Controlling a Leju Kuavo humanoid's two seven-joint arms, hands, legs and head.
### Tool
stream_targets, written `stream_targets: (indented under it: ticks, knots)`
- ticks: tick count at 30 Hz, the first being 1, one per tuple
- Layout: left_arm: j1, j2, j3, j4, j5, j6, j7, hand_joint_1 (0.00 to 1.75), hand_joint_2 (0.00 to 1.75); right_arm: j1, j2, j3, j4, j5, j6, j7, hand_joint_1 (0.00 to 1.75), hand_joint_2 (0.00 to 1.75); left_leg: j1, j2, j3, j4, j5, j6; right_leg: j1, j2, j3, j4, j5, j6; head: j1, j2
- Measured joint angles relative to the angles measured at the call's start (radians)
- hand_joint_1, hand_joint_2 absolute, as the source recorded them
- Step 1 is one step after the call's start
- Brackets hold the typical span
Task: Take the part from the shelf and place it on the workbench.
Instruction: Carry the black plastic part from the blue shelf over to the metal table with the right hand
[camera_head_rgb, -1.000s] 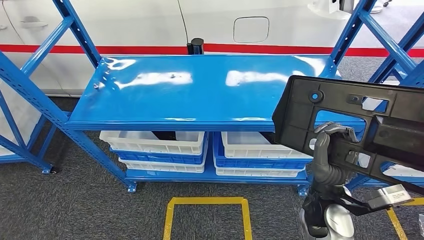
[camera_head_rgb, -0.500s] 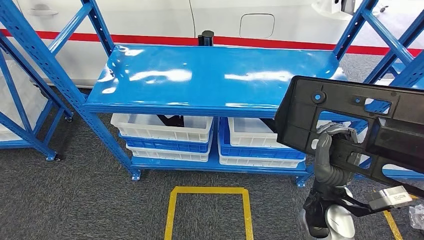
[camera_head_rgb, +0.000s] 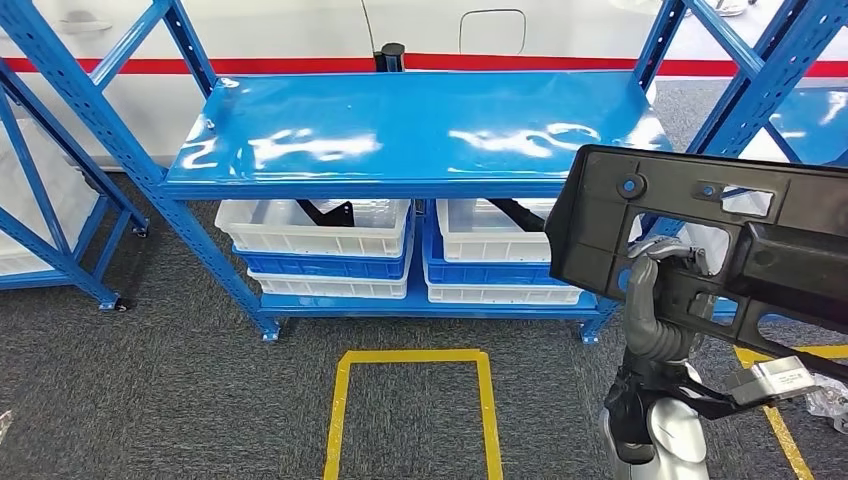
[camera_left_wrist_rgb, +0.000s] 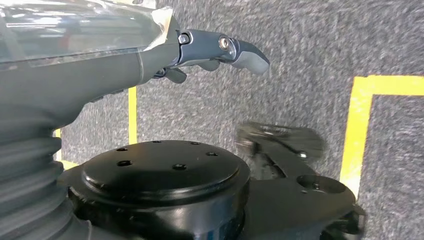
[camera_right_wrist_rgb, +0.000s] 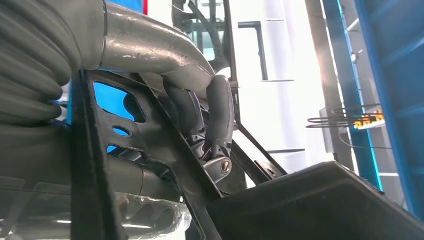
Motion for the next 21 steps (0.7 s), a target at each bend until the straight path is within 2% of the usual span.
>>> stream_targets:
  ticks: [1, 2, 3, 4, 5, 6, 7, 9, 10, 11, 12, 14, 15, 16, 17, 18, 19, 20, 21]
  knots:
    - [0.0, 0.004, 0.001, 0.0, 0.001, -0.013, 0.001, 0.0, 1.75, 0.002, 0.0, 0.0, 0.001, 0.0, 0.0, 0.0, 1.75, 1.75, 0.001, -0.001, 0.004, 0.033, -0.005, -0.001, 0.001, 0.0, -0.014, 0.002, 0.01, 0.002, 0.0, 0.0]
    - [0.0, 0.006, 0.002, 0.0, 0.002, -0.025, 0.004, 0.0, 1.75, 0.004, 0.0, 0.0, 0.002, 0.001, 0.001, 0.001, 1.75, 1.75, 0.002, -0.001, 0.025, 0.032, 0.011, -0.001, 0.002, 0.0, -0.028, 0.004, 0.018, 0.004, 0.0, 0.0]
    - [0.001, 0.009, 0.004, 0.0, 0.005, -0.036, 0.006, 0.0, 1.75, 0.005, 0.0, 0.0, 0.002, 0.001, 0.002, 0.002, 1.75, 1.75, 0.003, -0.001, 0.063, -0.006, 0.037, 0.0, 0.002, 0.0, -0.04, 0.007, 0.026, 0.007, -0.001, 0.0]
    - [0.002, 0.012, 0.005, 0.0, 0.009, -0.047, 0.009, 0.0, 1.75, 0.006, 0.0, 0.0, 0.003, 0.002, 0.003, 0.002, 1.75, 1.75, 0.003, -0.001, 0.114, -0.072, 0.057, 0.004, 0.002, 0.0, -0.049, 0.01, 0.033, 0.01, -0.001, 0.0]
    - [0.004, 0.015, 0.007, 0.0, 0.013, -0.058, 0.011, 0.0, 1.75, 0.006, 0.001, 0.0, 0.003, 0.004, 0.005, 0.003, 1.75, 1.75, 0.003, -0.003, 0.165, -0.146, 0.064, 0.008, 0.003, 0.001, -0.057, 0.013, 0.04, 0.016, -0.001, 0.0]
    - [0.005, 0.018, 0.01, 0.0, 0.018, -0.069, 0.012, 0.0, 1.75, 0.006, 0.001, 0.0, 0.003, 0.006, 0.008, 0.004, 1.75, 1.75, 0.0, -0.004, 0.202, -0.204, 0.064, 0.013, 0.004, 0.001, -0.062, 0.013, 0.047, 0.022, 0.0, 0.0]
    - [0.007, 0.021, 0.013, 0.0, 0.023, -0.079, 0.013, 0.0, 1.75, 0.006, 0.001, 0.0, 0.003, 0.008, 0.011, 0.004, 1.75, 1.75, -0.003, -0.006, 0.224, -0.241, 0.059, 0.019, 0.005, 0.0, -0.064, 0.012, 0.055, 0.029, -0.001, 0.0]
    - [0.011, 0.026, 0.02, 0.0, 0.033, -0.094, 0.014, 0.0, 1.75, 0.007, 0.003, 0.0, 0.004, 0.013, 0.016, 0.006, 1.75, 1.75, -0.01, -0.006, 0.22, -0.258, 0.067, 0.035, 0.005, -0.001, -0.068, 0.005, 0.072, 0.044, -0.003, 0.0]
    - [0.014, 0.029, 0.023, 0.0, 0.037, -0.099, 0.015, 0.0, 1.75, 0.008, 0.004, 0.001, 0.004, 0.015, 0.019, 0.007, 1.75, 1.75, -0.01, -0.003, 0.213, -0.263, 0.078, 0.043, 0.004, -0.001, -0.073, 0.006, 0.072, 0.049, -0.005, 0.0]
    - [0.016, 0.033, 0.026, -0.001, 0.042, -0.104, 0.016, 0.0, 1.75, 0.009, 0.005, 0.001, 0.004, 0.016, 0.02, 0.008, 1.75, 1.75, -0.009, 0.0, 0.203, -0.267, 0.092, 0.053, 0.005, 0.0, -0.085, 0.019, 0.057, 0.048, -0.004, 0.0]
    - [0.017, 0.036, 0.03, -0.002, 0.046, -0.109, 0.017, 0.0, 1.75, 0.01, 0.005, 0.001, 0.005, 0.017, 0.022, 0.009, 1.75, 1.75, -0.008, 0.003, 0.191, -0.272, 0.106, 0.06, 0.006, 0.001, -0.1, 0.049, 0.025, 0.043, -0.002, 0.0]
    - [0.017, 0.045, 0.037, -0.004, 0.051, -0.122, 0.021, 0.0, 1.75, 0.01, 0.004, 0.0, 0.006, 0.019, 0.027, 0.012, 1.75, 1.75, -0.009, 0.006, 0.163, -0.274, 0.128, 0.069, 0.006, 0.001, -0.136, 0.166, -0.063, 0.031, 0.002, 0.0]
    - [0.018, 0.05, 0.04, -0.005, 0.052, -0.127, 0.024, 0.0, 1.75, 0.011, 0.003, 0.0, 0.006, 0.019, 0.032, 0.013, 1.75, 1.75, -0.01, 0.007, 0.148, -0.273, 0.138, 0.068, 0.005, 0.001, -0.148, 0.232, -0.09, 0.032, 0.003, 0.0]
    - [0.018, 0.056, 0.043, -0.005, 0.053, -0.131, 0.028, 0.0, 1.75, 0.013, 0.002, 0.0, 0.006, 0.018, 0.036, 0.015, 1.75, 1.75, -0.011, 0.011, 0.135, -0.273, 0.147, 0.069, 0.005, 0.001, -0.152, 0.28, -0.095, 0.039, 0.003, 0.0]
    - [0.018, 0.061, 0.045, -0.005, 0.055, -0.132, 0.032, 0.0, 1.75, 0.015, 0.001, 0.0, 0.006, 0.016, 0.041, 0.016, 1.75, 1.75, -0.012, 0.015, 0.122, -0.271, 0.155, 0.068, 0.005, 0.001, -0.141, 0.298, -0.08, 0.051, 0.003, 0.0]
    - [0.018, 0.065, 0.047, -0.005, 0.057, -0.133, 0.036, 0.0, 1.75, 0.016, -0.001, -0.001, 0.006, 0.015, 0.046, 0.018, 1.75, 1.75, -0.011, 0.02, 0.112, -0.27, 0.163, 0.066, 0.005, -0.001, -0.114, 0.279, -0.055, 0.063, 0.004, 0.0]
    - [0.017, 0.07, 0.048, -0.005, 0.06, -0.132, 0.04, 0.0, 1.75, 0.017, -0.002, -0.002, 0.006, 0.012, 0.051, 0.019, 1.75, 1.75, -0.011, 0.027, 0.104, -0.267, 0.168, 0.064, 0.005, -0.011, -0.067, 0.219, -0.033, 0.071, 0.004, 0.0]
    - [0.018, 0.075, 0.05, -0.006, 0.061, -0.13, 0.044, 0.0, 1.75, 0.017, -0.003, -0.002, 0.006, 0.01, 0.055, 0.02, 1.75, 1.75, -0.013, 0.033, 0.098, -0.263, 0.172, 0.06, 0.007, -0.03, -0.01, 0.139, -0.025, 0.074, 0.006, 0.0]
    - [0.019, 0.079, 0.051, -0.006, 0.062, -0.128, 0.048, 0.0, 1.75, 0.017, -0.004, -0.002, 0.005, 0.008, 0.059, 0.02, 1.75, 1.75, -0.015, 0.04, 0.095, -0.26, 0.176, 0.055, 0.012, -0.046, 0.04, 0.061, -0.029, 0.068, 0.005, 0.0]
